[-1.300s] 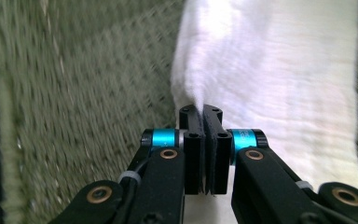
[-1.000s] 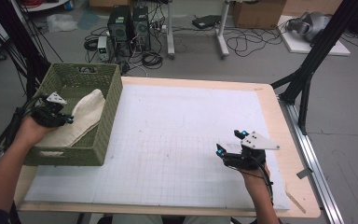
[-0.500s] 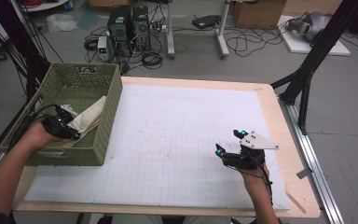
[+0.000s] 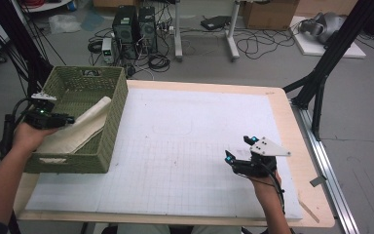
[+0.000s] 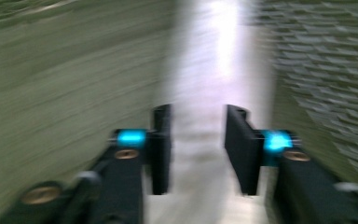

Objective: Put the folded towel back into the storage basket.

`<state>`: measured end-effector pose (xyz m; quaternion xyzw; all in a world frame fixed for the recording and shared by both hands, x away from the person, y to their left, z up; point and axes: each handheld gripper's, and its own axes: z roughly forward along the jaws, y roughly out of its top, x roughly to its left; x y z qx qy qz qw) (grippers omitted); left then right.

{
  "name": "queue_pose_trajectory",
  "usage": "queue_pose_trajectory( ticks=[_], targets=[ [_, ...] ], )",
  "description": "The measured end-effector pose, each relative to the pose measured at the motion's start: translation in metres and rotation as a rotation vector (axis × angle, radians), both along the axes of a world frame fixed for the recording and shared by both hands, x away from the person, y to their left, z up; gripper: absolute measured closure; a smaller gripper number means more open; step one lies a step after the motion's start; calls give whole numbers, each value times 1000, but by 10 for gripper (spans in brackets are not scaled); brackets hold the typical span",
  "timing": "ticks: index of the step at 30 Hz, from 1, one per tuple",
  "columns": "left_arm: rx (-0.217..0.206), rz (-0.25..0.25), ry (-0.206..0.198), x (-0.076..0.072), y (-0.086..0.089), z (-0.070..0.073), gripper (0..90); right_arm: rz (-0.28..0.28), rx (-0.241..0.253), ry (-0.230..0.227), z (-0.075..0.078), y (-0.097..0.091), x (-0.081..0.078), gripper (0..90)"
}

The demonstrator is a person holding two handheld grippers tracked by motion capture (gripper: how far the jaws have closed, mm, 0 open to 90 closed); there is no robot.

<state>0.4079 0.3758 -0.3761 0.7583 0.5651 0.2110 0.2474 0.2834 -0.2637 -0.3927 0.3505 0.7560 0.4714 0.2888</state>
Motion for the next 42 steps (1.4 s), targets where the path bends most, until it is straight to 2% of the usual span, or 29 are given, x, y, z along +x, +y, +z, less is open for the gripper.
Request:
queue_pose_trajectory(
  ticks=[1, 2, 3, 4, 5, 8, 9, 12, 16, 18, 19, 20, 22, 23, 25, 27, 30, 31, 33, 34, 36, 38, 39, 42],
  targets=[
    [2, 22, 69, 3, 5, -7, 727, 0, -2, 4, 0, 1, 0, 187],
    [38, 54, 122, 6, 5, -13, 752, 5, -8, 4, -1, 2, 1, 188],
    [39, 54, 122, 6, 5, -13, 738, 8, -11, 4, -1, 3, 1, 188],
    [30, 34, 112, 7, 3, -14, 748, 8, -11, 5, -1, 3, 1, 189],
    [45, 21, 108, 7, 1, -14, 741, 9, -12, 4, 0, 2, 1, 189],
    [24, -7, 147, 6, 0, -17, 685, 2, 7, 12, 0, 0, 2, 189],
    [0, -37, 160, 5, -1, -16, 701, 4, 7, 9, 0, -1, 2, 189],
    [-27, -124, 161, 2, -7, -15, 753, 6, 7, 3, 0, -1, 2, 190],
    [-42, -224, 177, -2, -12, -15, 765, 3, 7, 4, 0, 0, 2, 190],
    [-50, -277, 201, -3, -15, -17, 780, 6, 5, 0, 0, 0, 3, 190],
    [-57, -311, 226, -4, -18, -20, 780, 1, 7, 6, 0, 0, 2, 190],
    [-50, -332, 241, -5, -20, -22, 775, 0, 8, 12, 0, 0, 2, 190],
    [-2, -362, 260, -5, -24, -26, 763, -1, 6, 12, 0, 0, 2, 190],
    [10, -363, 259, -5, -25, -26, 754, -1, 6, 11, 0, 0, 2, 190],
    [4, -336, 244, -4, -24, -24, 739, 0, 5, 7, 0, -1, 3, 190],
    [17, -318, 253, -4, -23, -25, 699, -3, 14, 11, 0, -2, 2, 189],
    [65, -281, 191, -4, -24, -22, 657, -2, 12, 11, -1, -2, 3, 190],
    [95, -266, 180, -4, -24, -22, 639, -1, 11, 10, -1, -2, 3, 190],
    [141, -241, 168, -3, -24, -23, 582, -1, 13, 16, -1, -1, 2, 190],
    [175, -226, 174, -2, -24, -24, 565, 3, 10, 13, -1, -1, 3, 190],
    [195, -209, 182, -2, -25, -25, 597, 5, 8, 10, -1, -1, 3, 190],
    [215, -200, 164, -2, -26, -23, 786, 5, 12, 14, -1, -1, 3, 190],
    [215, -213, 146, -3, -28, -22, 833, 4, 14, 15, -1, -1, 3, 190],
    [206, -268, 88, -8, -34, -16, 847, 3, 19, 18, -1, -2, 3, 190]
  ],
)
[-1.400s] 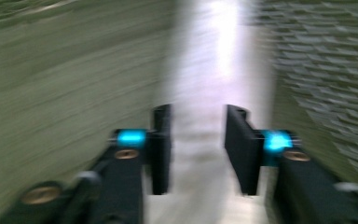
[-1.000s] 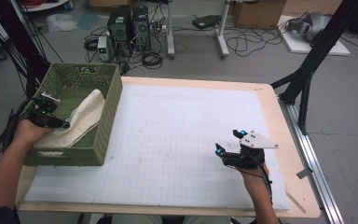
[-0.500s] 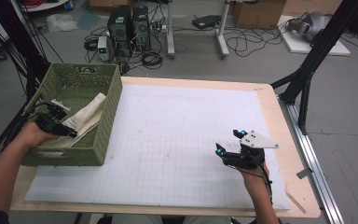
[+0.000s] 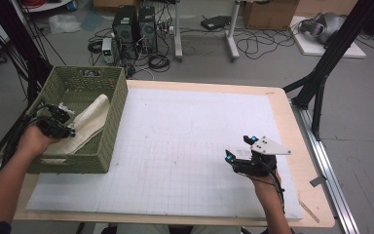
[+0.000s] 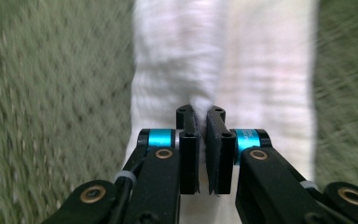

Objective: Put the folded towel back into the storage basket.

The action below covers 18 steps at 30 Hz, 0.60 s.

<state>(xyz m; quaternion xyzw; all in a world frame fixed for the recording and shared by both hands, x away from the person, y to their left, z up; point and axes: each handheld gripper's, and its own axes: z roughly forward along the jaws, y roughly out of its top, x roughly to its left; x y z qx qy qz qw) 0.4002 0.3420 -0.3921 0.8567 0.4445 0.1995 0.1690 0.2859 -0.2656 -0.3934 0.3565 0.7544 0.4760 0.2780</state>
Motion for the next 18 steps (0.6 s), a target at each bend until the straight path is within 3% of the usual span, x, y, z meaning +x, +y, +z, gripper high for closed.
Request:
queue_pose_trajectory(
  ticks=[2, 4, 6, 8, 11, 13, 18],
  targets=[
    [-35, -25, -22, -4, -1, 6, 847, 0, 0, -1, 0, 0, 1, 190],
    [-81, -56, 16, -6, -3, 6, 846, 2, -5, -2, 0, 0, 1, 190],
    [-58, -130, 79, -9, -9, 0, 847, 3, -4, 0, 0, 2, 1, 190],
    [-37, -156, 120, -8, -13, -6, 845, 7, -9, -2, 0, 3, 1, 190],
    [-47, -144, 147, -5, -11, -10, 812, 8, -13, 1, 0, 4, 1, 190],
    [-53, -140, 165, -4, -10, -12, 736, 9, -15, 2, 0, 4, 1, 190],
    [-82, -158, 184, -4, -9, -12, 736, 10, -15, 2, -1, 3, 2, 190]
  ],
)
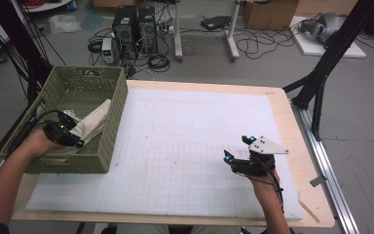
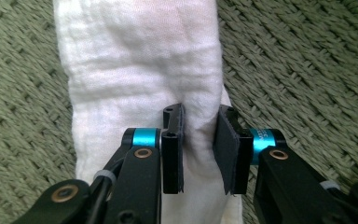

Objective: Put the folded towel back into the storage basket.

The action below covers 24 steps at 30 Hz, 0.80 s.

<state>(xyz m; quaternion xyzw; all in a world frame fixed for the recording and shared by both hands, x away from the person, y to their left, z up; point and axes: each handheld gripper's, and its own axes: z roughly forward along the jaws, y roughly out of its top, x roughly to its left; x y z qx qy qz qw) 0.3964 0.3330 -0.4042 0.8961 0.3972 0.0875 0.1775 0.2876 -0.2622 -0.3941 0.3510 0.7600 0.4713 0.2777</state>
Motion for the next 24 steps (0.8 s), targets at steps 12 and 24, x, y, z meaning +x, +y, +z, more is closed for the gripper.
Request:
queue_pose_trajectory(
  ticks=[12, 24],
  targets=[
    [-132, 37, 16, 4, 8, 7, 500, -7, 0, -1, 1, -2, -1, 190],
    [-84, 116, -34, 5, 11, 10, 529, -8, -1, -1, 1, -2, -1, 191]
  ],
)
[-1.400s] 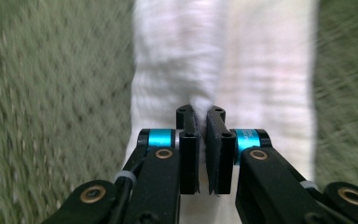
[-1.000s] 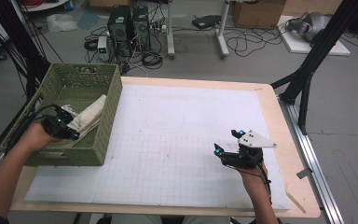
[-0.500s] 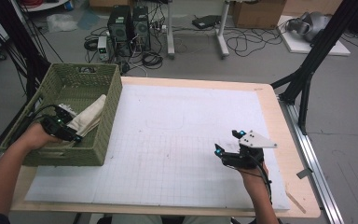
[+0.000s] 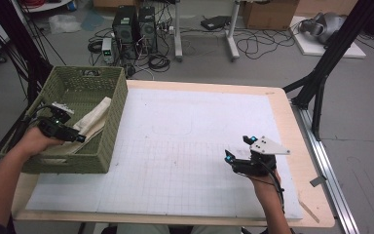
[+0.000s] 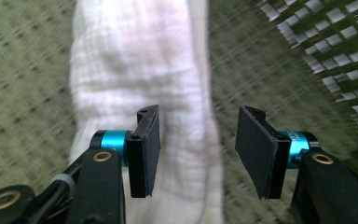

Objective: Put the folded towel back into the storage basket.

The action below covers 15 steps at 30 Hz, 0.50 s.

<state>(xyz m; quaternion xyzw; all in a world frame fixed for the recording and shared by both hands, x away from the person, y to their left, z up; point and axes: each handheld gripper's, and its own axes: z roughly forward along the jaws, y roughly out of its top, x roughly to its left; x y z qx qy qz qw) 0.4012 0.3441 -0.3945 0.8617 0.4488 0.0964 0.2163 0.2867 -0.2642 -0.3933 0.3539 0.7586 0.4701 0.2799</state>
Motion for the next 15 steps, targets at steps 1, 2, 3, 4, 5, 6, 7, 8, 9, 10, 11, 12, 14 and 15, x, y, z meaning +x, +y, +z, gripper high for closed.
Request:
queue_pose_trajectory(
  ticks=[1, 2, 3, 4, 5, 6, 7, 8, 9, 10, 11, 12, 14, 15],
  targets=[
    [54, 23, -4, 0, -1, -2, 571, -1, -1, 0, 0, 0, 0, 191],
    [90, 43, -4, 1, -1, -3, 634, 0, 0, 1, 0, 1, 0, 191],
    [113, 53, -11, 0, -2, -2, 738, 2, -5, 2, 0, 1, 0, 192],
    [112, 51, -26, 0, -3, -1, 836, 2, -4, 2, 0, 1, 0, 192],
    [102, 42, -30, -1, -3, 0, 846, 1, -3, 2, 0, 1, 0, 192],
    [93, 37, -44, -2, -4, 2, 851, 1, -2, 0, 0, 1, 0, 192],
    [69, 34, -60, -3, -3, 5, 854, -1, 2, 1, 0, 1, 0, 192],
    [29, 41, -73, -4, -1, 10, 854, -1, 2, 2, 0, 0, 0, 192],
    [-6, 50, -83, -5, 0, 13, 854, -1, 0, -2, 0, -1, 1, 192],
    [-50, 57, -88, -6, 2, 17, 854, -1, 1, -4, 0, -1, 1, 192],
    [-69, 39, -87, -7, 2, 19, 854, -3, 4, -1, 0, 0, 1, 192],
    [-71, 7, -75, -9, 0, 17, 854, -1, -1, 3, 0, 0, 1, 192],
    [-60, -39, -55, -9, -4, 14, 853, 1, -2, -1, 0, 1, 1, 192],
    [-48, -65, -46, -9, -7, 12, 852, 4, -3, 0, 0, 2, 1, 192]
  ],
)
